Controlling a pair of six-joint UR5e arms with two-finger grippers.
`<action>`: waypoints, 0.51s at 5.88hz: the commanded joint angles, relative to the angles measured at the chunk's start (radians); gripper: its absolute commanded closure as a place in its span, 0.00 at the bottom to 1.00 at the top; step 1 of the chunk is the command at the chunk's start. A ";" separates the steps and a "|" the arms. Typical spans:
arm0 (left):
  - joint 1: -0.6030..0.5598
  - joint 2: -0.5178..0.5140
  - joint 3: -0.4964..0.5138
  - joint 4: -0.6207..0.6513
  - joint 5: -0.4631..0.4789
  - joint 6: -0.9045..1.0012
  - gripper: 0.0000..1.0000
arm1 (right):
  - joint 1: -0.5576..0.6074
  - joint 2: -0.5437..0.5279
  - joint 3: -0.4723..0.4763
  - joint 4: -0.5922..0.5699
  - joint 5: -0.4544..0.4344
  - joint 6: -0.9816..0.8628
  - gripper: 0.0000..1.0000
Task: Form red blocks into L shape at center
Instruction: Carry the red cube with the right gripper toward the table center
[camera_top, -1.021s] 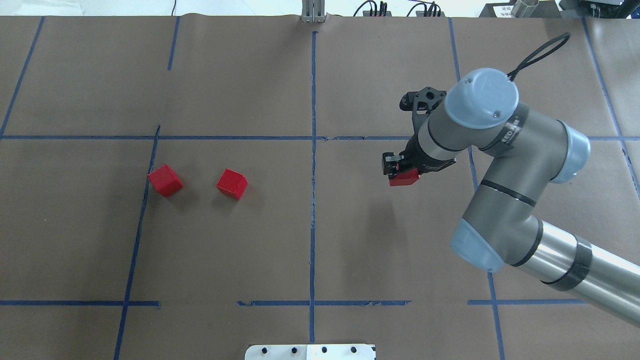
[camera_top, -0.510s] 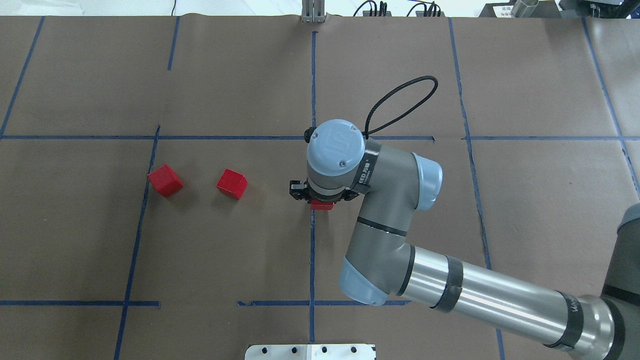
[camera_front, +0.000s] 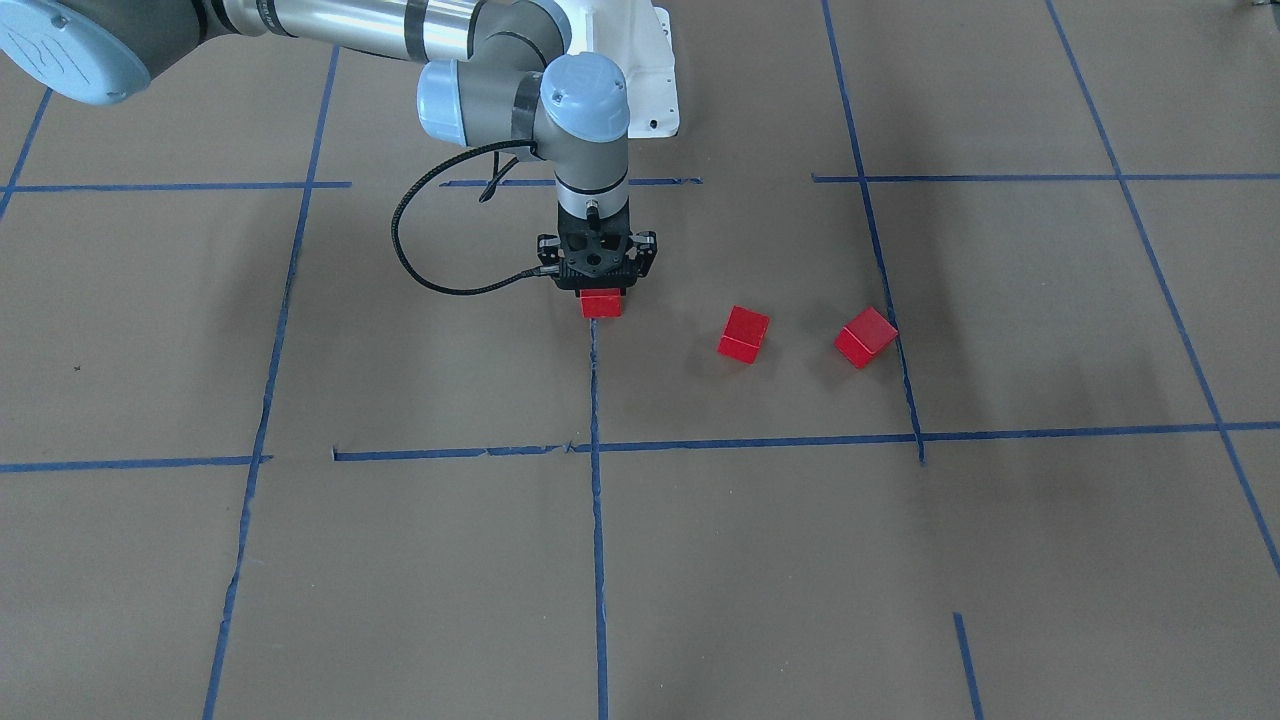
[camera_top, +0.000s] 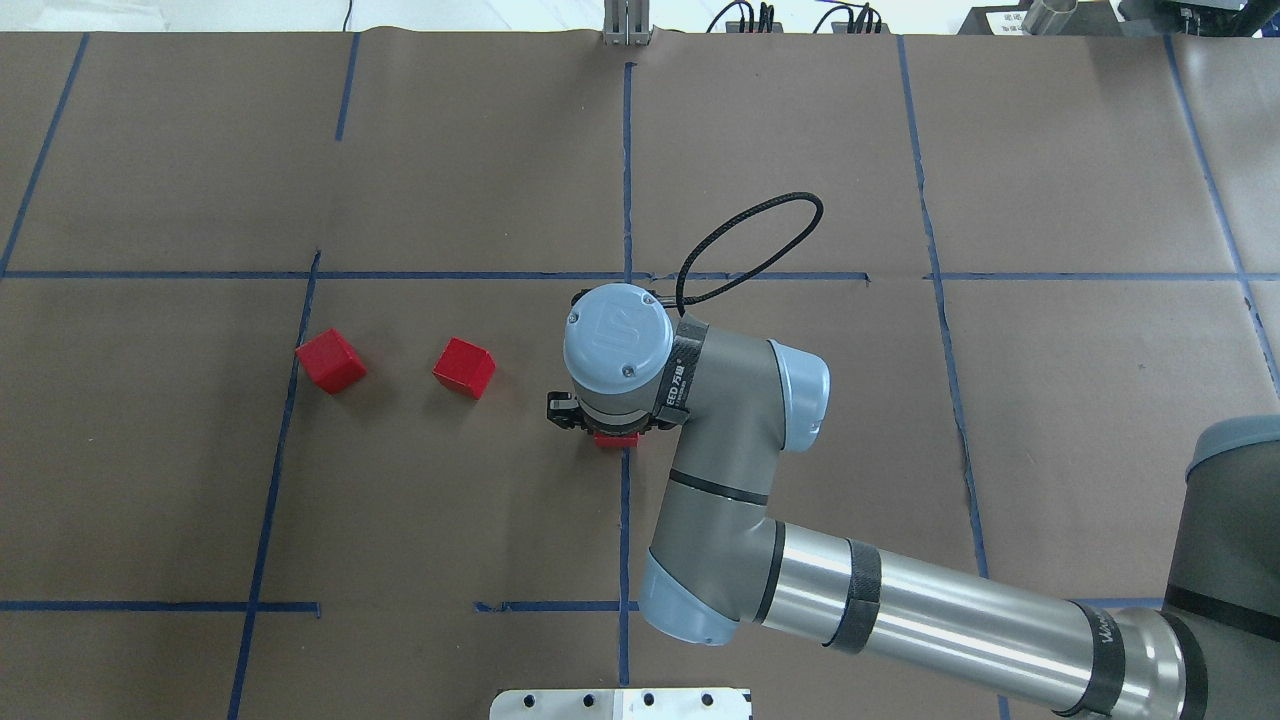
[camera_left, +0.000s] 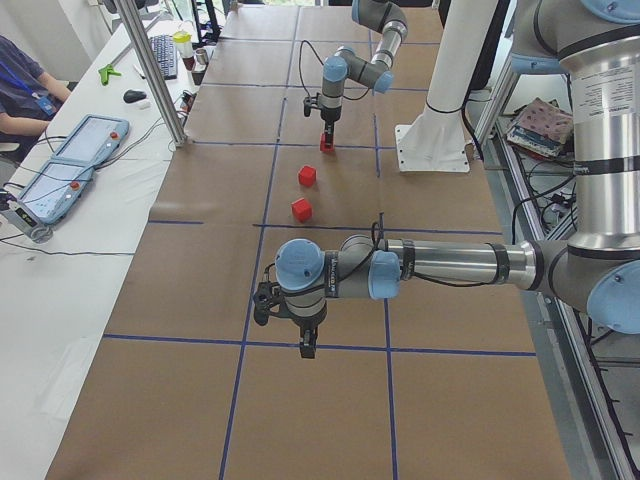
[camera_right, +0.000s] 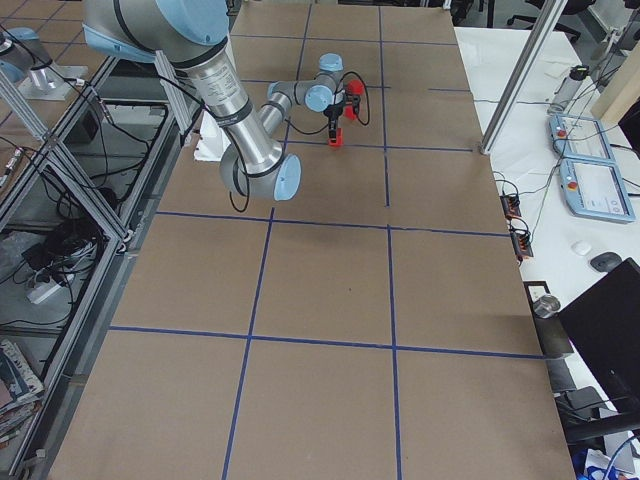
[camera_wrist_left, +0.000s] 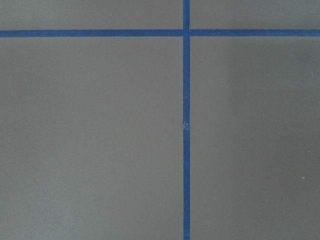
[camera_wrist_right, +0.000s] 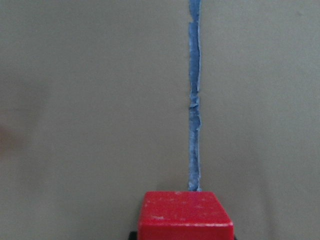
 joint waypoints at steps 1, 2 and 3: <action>0.000 0.000 0.001 0.001 0.000 0.000 0.00 | -0.001 0.001 -0.003 -0.002 0.001 0.000 0.01; 0.000 0.000 0.000 0.001 0.000 0.000 0.00 | -0.001 -0.001 -0.003 -0.002 0.001 -0.003 0.00; 0.000 0.000 0.000 -0.002 0.000 0.000 0.00 | 0.016 0.004 0.003 -0.005 0.007 -0.012 0.00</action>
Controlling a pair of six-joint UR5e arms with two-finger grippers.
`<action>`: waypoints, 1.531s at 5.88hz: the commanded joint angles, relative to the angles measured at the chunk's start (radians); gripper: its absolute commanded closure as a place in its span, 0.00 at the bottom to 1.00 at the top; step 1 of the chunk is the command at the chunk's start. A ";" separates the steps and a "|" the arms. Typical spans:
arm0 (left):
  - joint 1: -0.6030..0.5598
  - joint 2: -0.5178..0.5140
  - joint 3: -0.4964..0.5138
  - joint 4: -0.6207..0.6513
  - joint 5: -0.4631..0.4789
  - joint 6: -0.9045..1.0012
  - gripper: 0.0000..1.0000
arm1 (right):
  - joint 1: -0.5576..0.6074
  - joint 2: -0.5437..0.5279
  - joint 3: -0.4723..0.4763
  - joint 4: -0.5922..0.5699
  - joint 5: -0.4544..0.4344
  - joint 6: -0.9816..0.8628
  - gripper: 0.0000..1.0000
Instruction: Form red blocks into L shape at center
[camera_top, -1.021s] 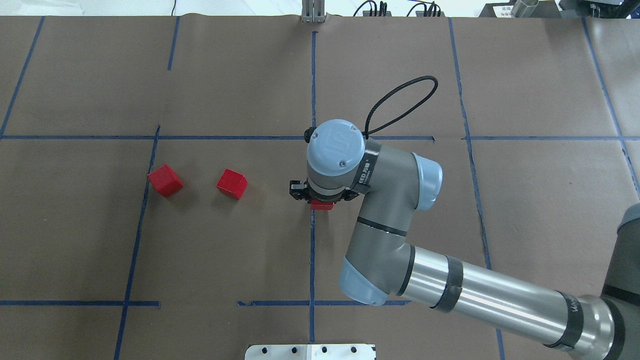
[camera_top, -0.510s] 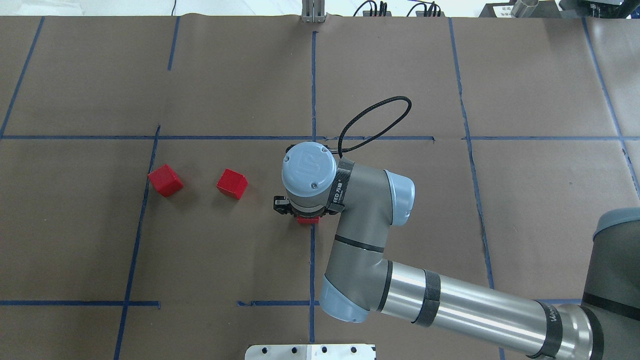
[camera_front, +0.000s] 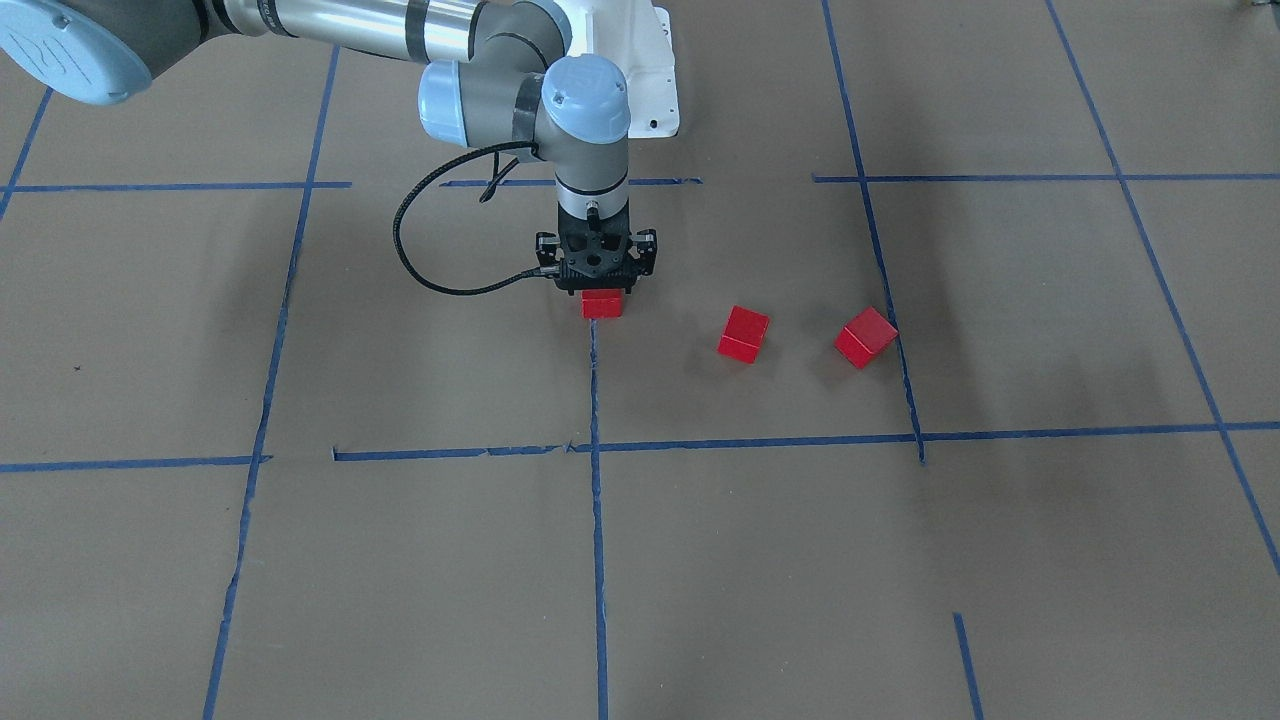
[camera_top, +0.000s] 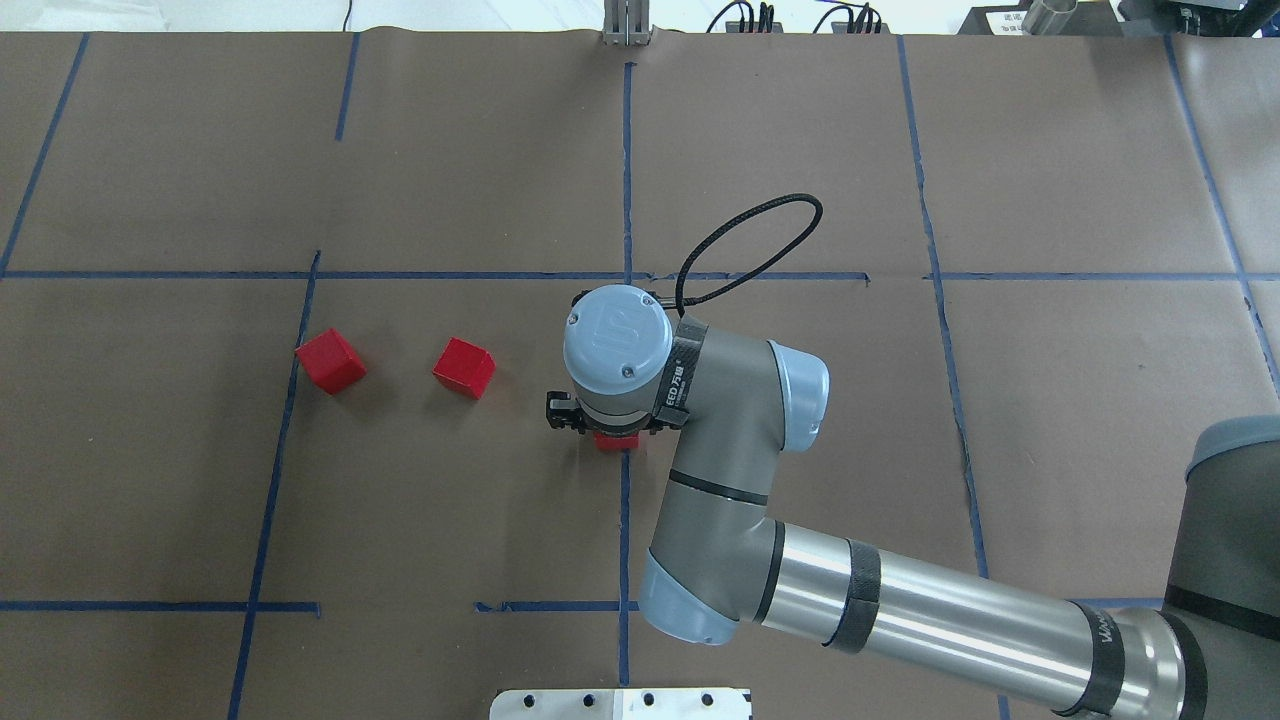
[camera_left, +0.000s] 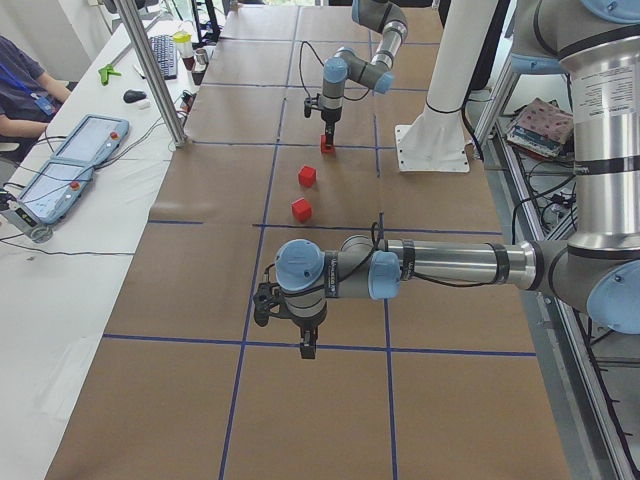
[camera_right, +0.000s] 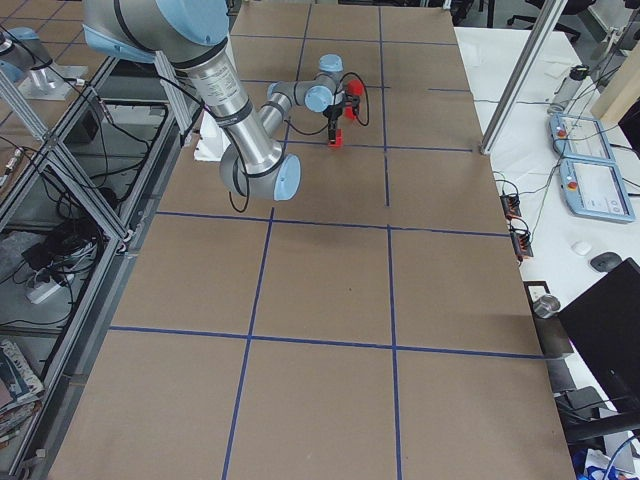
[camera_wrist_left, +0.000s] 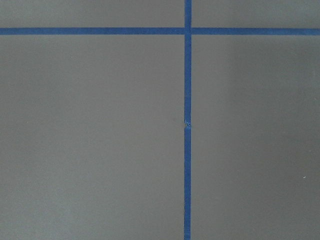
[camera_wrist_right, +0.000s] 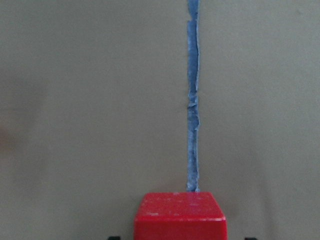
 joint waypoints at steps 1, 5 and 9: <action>0.000 0.000 0.001 -0.008 0.000 0.000 0.00 | 0.081 0.004 0.031 -0.017 0.068 -0.013 0.00; 0.029 -0.096 -0.007 -0.187 0.000 -0.012 0.00 | 0.535 -0.118 0.059 -0.174 0.384 -0.594 0.00; 0.254 -0.250 -0.107 -0.194 -0.043 -0.263 0.00 | 0.959 -0.597 0.207 -0.172 0.533 -1.356 0.00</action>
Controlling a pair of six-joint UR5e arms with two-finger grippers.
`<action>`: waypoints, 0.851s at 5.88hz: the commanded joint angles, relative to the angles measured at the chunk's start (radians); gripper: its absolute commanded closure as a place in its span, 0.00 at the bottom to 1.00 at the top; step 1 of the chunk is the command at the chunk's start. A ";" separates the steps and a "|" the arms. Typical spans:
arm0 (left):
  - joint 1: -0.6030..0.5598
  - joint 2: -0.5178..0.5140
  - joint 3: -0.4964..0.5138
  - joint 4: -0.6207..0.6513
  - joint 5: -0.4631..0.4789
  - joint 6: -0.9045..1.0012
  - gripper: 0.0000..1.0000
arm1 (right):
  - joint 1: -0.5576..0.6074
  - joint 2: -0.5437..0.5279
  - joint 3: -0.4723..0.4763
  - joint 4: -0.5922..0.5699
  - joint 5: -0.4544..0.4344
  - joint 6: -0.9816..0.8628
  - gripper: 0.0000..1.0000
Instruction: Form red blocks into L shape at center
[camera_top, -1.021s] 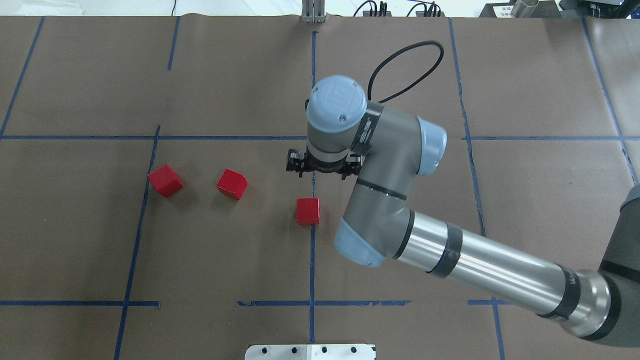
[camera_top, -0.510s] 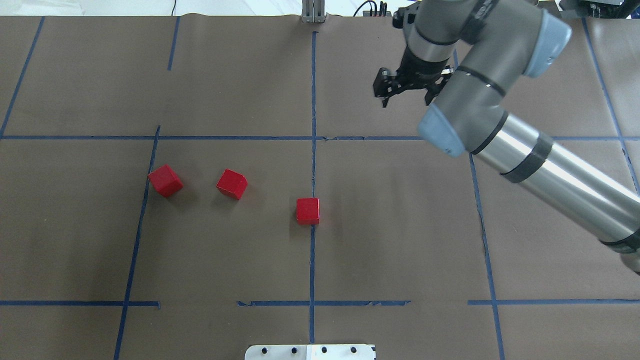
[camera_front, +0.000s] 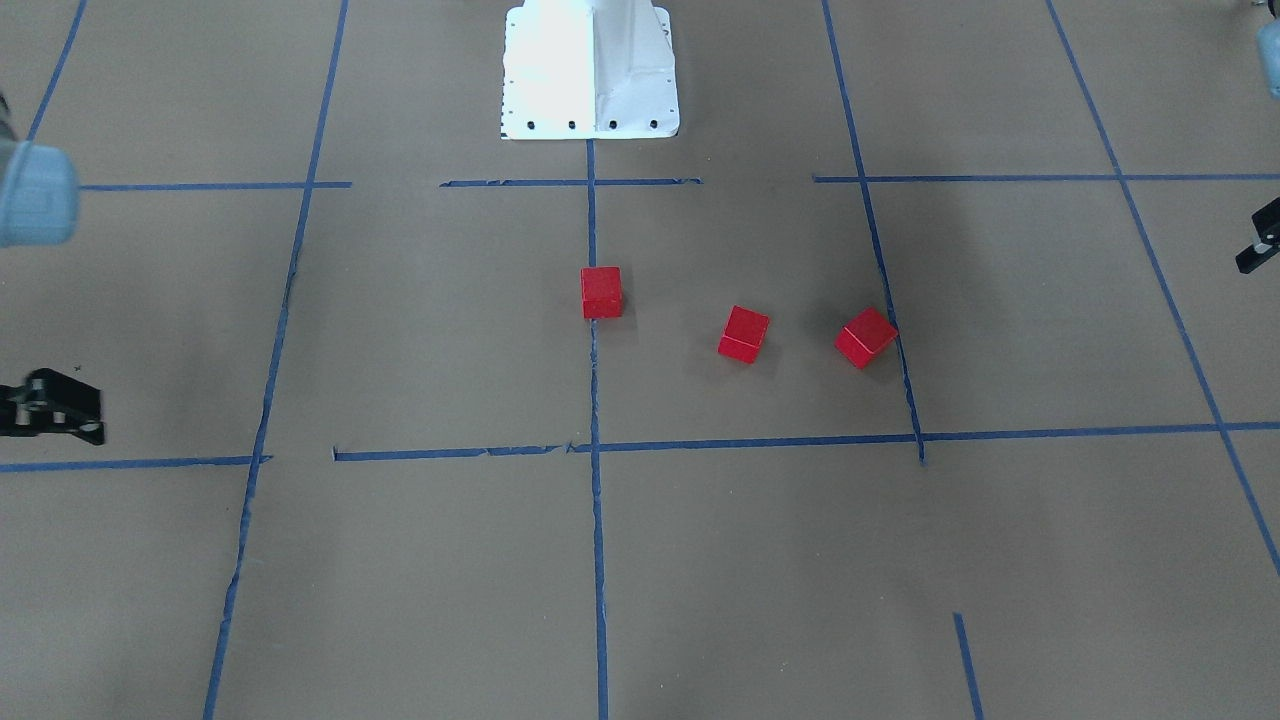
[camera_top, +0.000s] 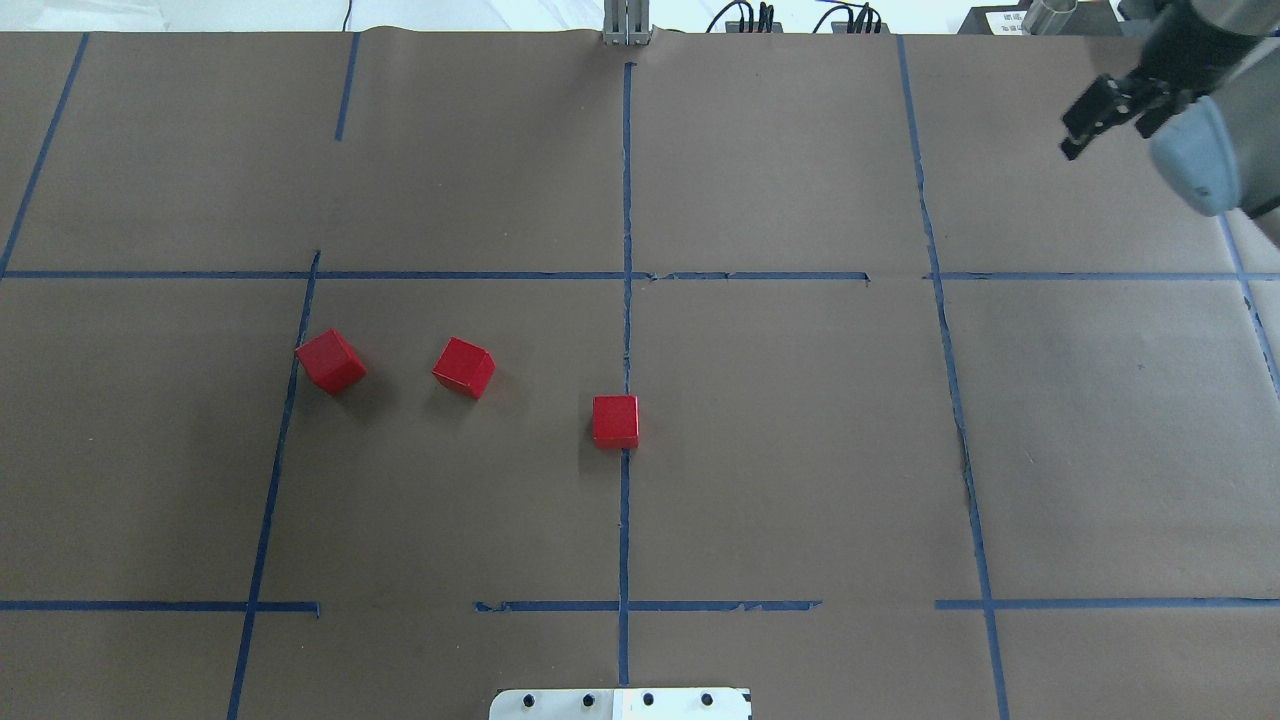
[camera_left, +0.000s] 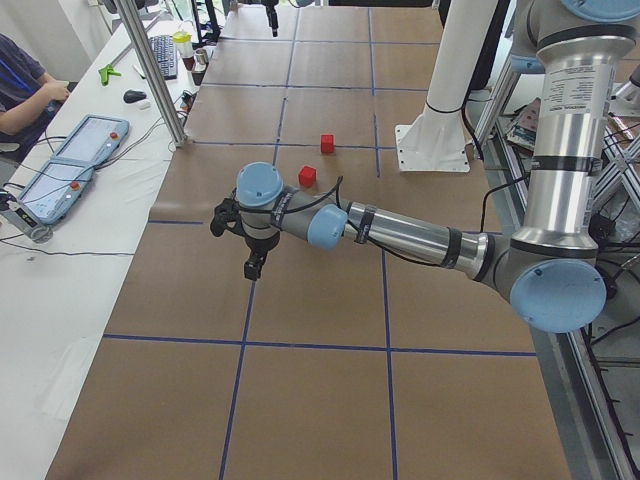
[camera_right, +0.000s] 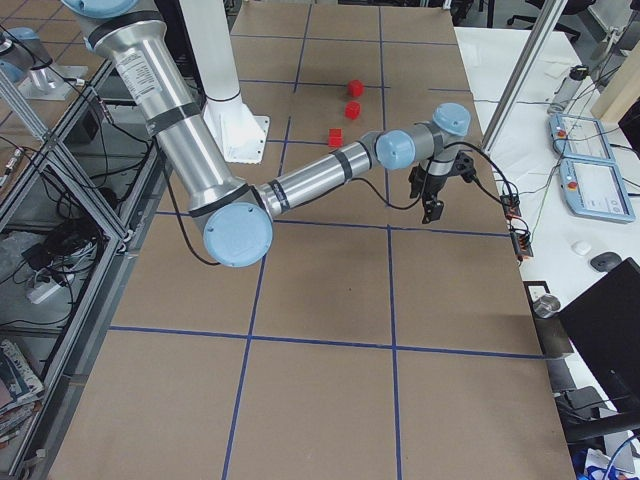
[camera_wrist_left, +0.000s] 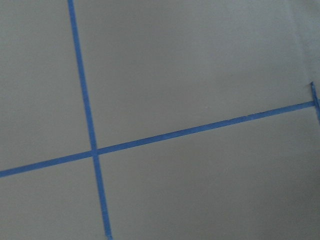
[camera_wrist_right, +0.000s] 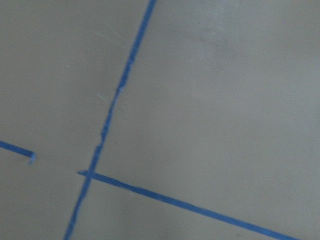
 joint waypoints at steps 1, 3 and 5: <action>0.204 -0.112 -0.098 0.001 0.003 -0.093 0.00 | 0.180 -0.342 0.181 0.006 0.021 -0.278 0.00; 0.376 -0.247 -0.106 0.001 0.150 -0.402 0.00 | 0.308 -0.519 0.209 0.011 0.022 -0.469 0.00; 0.703 -0.423 -0.011 0.009 0.457 -0.672 0.00 | 0.310 -0.531 0.205 0.010 0.018 -0.459 0.00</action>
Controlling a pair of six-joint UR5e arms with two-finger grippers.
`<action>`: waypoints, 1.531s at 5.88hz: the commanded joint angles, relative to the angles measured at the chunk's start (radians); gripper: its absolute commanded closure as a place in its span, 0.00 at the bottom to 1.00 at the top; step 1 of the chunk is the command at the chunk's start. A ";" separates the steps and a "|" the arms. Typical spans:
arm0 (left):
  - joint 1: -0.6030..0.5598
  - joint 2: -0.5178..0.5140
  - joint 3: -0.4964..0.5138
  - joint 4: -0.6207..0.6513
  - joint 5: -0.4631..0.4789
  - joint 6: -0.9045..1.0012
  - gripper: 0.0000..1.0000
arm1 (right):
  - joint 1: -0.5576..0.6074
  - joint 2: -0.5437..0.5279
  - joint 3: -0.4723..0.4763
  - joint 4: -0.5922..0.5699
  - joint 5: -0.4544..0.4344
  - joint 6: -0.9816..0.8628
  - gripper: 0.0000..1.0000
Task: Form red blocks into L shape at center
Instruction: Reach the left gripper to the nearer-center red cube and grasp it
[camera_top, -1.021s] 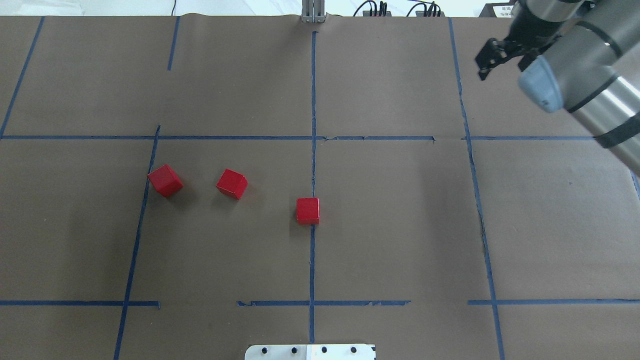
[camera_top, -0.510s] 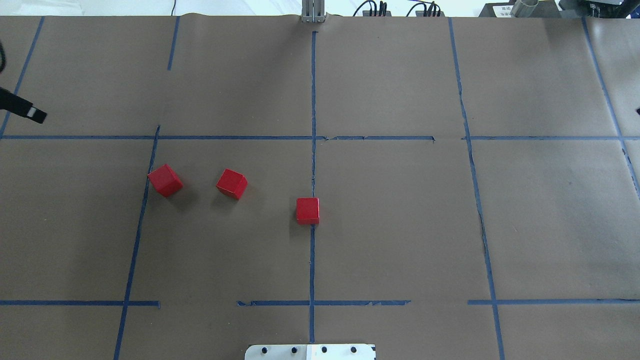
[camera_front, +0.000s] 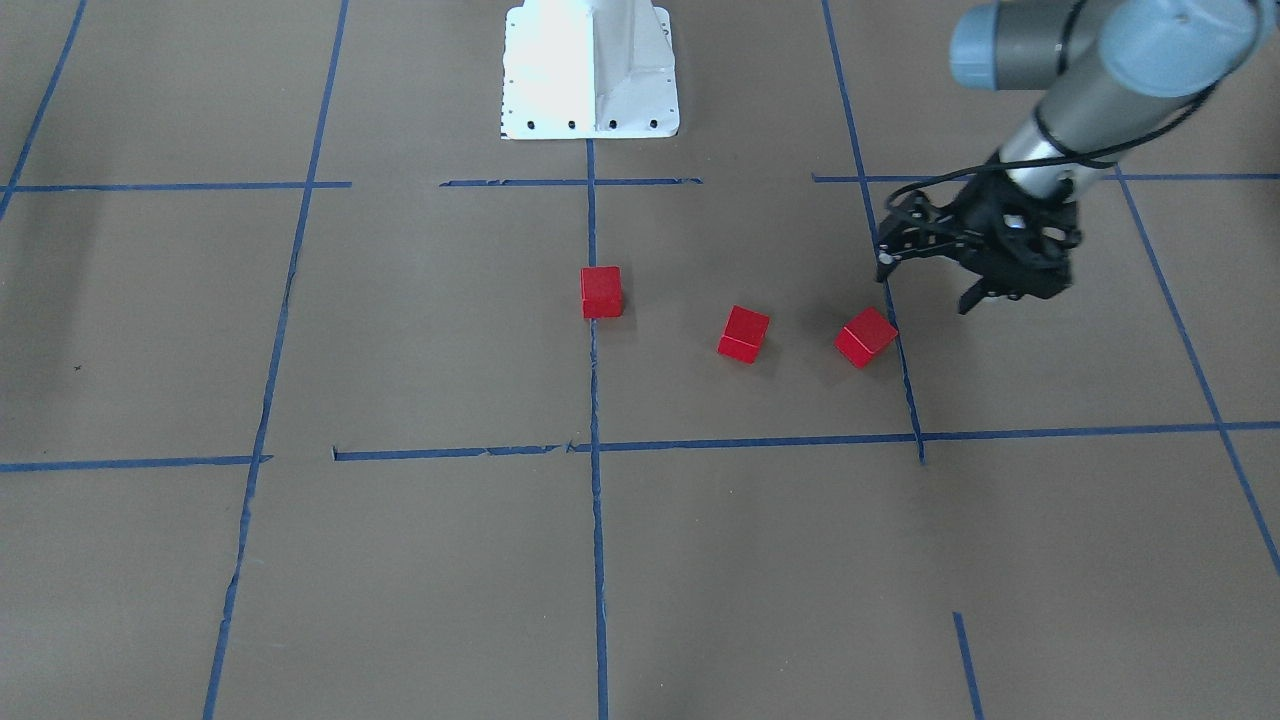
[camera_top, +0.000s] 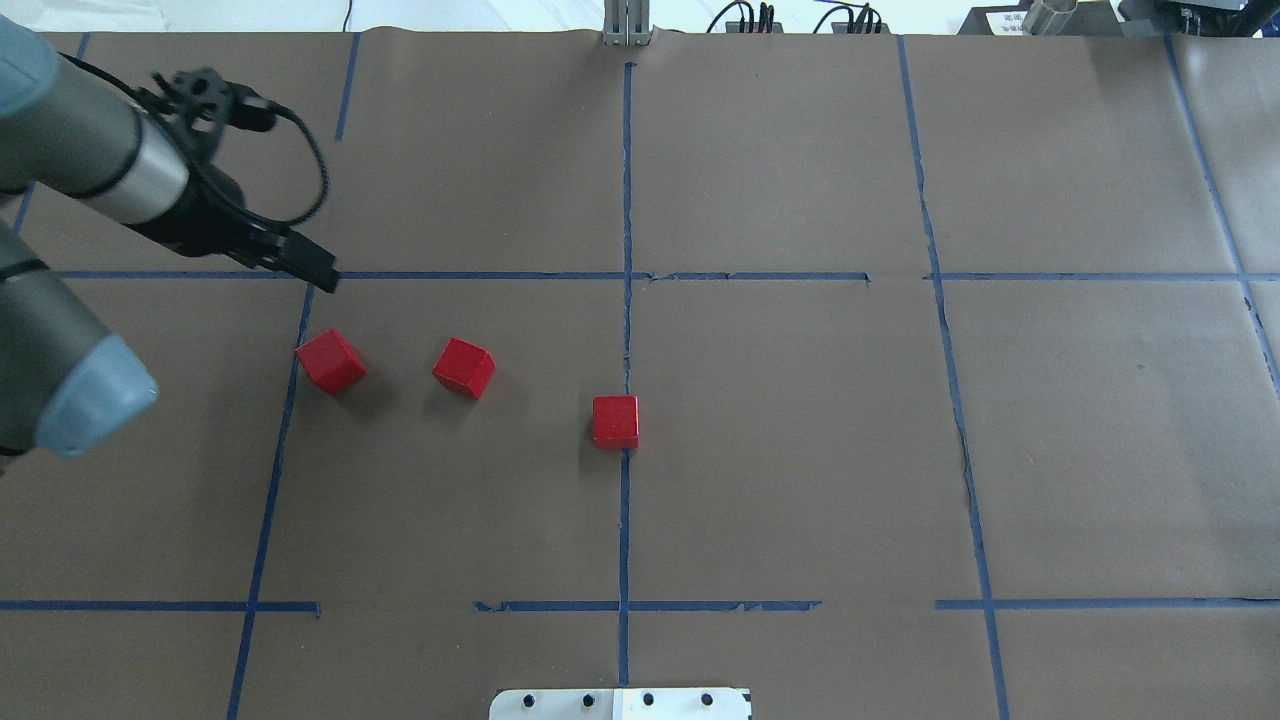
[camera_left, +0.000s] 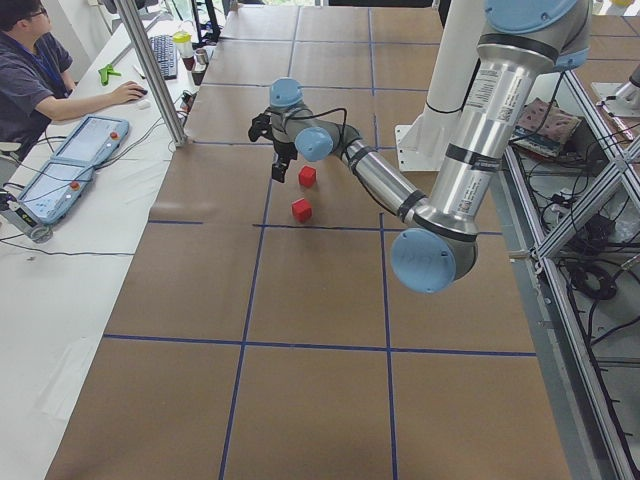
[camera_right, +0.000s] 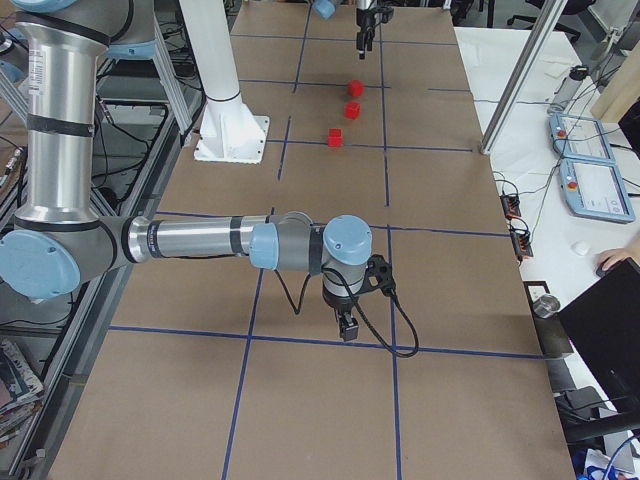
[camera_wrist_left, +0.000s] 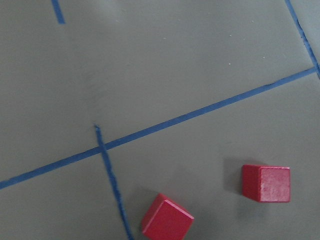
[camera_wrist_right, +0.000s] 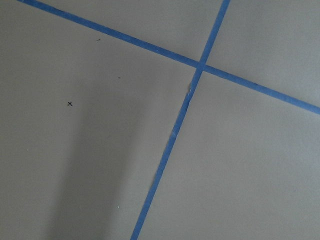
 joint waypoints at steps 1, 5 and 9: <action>0.177 -0.163 0.166 0.000 0.170 -0.160 0.00 | 0.004 -0.008 -0.004 -0.001 -0.001 -0.002 0.00; 0.213 -0.188 0.276 -0.012 0.170 -0.153 0.00 | 0.004 -0.008 -0.004 -0.001 -0.001 -0.007 0.00; 0.225 -0.206 0.302 -0.003 0.167 -0.162 0.85 | 0.004 -0.011 -0.007 -0.001 -0.001 -0.012 0.00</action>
